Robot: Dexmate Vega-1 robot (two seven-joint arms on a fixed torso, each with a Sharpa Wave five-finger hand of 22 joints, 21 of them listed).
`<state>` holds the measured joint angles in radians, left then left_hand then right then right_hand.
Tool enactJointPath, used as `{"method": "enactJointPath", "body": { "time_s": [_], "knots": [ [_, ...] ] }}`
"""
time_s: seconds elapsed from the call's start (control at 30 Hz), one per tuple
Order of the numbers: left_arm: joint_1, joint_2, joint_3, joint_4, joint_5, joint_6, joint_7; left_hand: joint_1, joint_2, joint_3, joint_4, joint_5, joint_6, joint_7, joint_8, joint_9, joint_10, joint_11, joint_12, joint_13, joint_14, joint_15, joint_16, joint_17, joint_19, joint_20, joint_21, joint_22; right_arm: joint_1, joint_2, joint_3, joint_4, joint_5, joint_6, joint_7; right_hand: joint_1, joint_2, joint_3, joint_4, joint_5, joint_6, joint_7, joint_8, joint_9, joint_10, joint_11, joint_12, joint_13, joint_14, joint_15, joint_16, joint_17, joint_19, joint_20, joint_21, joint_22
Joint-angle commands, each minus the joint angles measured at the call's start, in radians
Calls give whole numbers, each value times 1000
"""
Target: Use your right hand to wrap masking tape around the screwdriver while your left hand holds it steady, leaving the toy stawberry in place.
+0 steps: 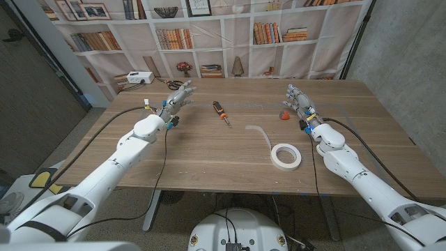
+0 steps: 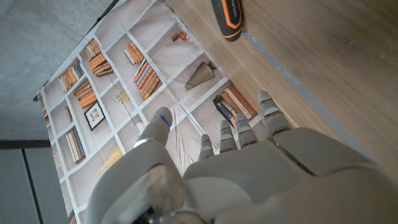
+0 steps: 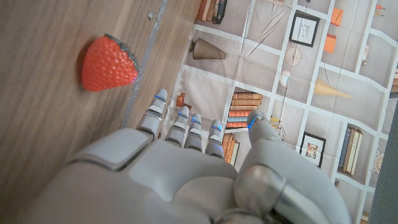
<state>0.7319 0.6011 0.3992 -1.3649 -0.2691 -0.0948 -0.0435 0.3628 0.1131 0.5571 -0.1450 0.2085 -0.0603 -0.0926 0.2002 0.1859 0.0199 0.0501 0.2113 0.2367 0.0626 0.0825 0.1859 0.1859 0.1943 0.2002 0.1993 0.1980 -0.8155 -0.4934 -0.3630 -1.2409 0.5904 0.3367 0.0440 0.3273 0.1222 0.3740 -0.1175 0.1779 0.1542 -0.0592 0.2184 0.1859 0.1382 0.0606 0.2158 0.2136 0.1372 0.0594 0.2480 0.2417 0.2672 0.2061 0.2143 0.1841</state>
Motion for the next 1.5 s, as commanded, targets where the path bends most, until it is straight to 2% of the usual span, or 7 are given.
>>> {"method": "enactJointPath", "body": {
  "time_s": [0.03,0.7,0.87,1.0,1.13,1.33,1.5],
  "knots": [
    [-98,142,104,-148,278,221,-20,13,18,13,-5,2,15,8,8,0,10,-5,8,2,7,-2,4,-1,-7,8,8,6,-14,4,10,8,8,11,12,8,2,10,-1,6,13,1,7,3,13,0,9,2,12,2,8,4,2,-4,-2,2],
    [-281,203,290,-228,666,331,-208,141,21,52,-44,-7,149,29,37,2,59,-34,28,-8,42,-43,11,-5,13,-32,28,5,-68,7,23,-49,1,21,-40,12,14,13,-1,7,27,5,5,3,16,3,8,2,25,1,17,8,8,-10,0,3],
    [-313,207,331,-248,807,324,-223,356,-31,56,-48,-10,403,87,145,36,157,-85,59,0,81,-91,14,-5,25,-76,33,1,-89,2,25,-82,-6,18,-64,12,15,13,-1,7,29,6,5,3,18,3,8,2,27,1,18,10,9,-11,1,3],
    [-326,205,349,-252,898,298,-220,511,-28,58,-49,15,458,96,213,71,260,-122,123,41,181,-135,33,4,44,-109,45,3,-112,-3,28,-114,-14,12,-90,11,16,13,0,7,32,7,4,3,19,4,8,3,28,1,19,11,10,-12,1,3],
    [-347,202,367,-233,972,234,-214,573,-49,27,-45,14,449,83,236,90,289,-131,159,74,212,-149,39,16,75,-165,59,5,-142,-8,32,-154,-20,8,-120,10,16,12,0,7,41,11,7,4,19,5,8,3,31,3,21,12,10,-12,1,3],
    [-408,183,392,-180,1038,129,-283,600,-112,-63,-28,-32,312,38,203,99,256,-141,184,114,231,-174,43,32,105,-234,70,2,-179,-13,37,-207,-36,1,-167,8,16,11,2,6,48,13,7,4,20,5,8,3,31,3,22,14,10,-13,1,4],
    [-455,163,410,-133,1081,54,-340,589,-162,-130,-16,-17,287,28,201,103,223,-152,191,133,209,-182,24,26,122,-247,74,-1,-214,-20,41,-257,-52,-9,-208,5,16,9,3,6,53,15,7,4,22,6,8,3,32,4,24,15,10,-13,1,4]
  ]
}}
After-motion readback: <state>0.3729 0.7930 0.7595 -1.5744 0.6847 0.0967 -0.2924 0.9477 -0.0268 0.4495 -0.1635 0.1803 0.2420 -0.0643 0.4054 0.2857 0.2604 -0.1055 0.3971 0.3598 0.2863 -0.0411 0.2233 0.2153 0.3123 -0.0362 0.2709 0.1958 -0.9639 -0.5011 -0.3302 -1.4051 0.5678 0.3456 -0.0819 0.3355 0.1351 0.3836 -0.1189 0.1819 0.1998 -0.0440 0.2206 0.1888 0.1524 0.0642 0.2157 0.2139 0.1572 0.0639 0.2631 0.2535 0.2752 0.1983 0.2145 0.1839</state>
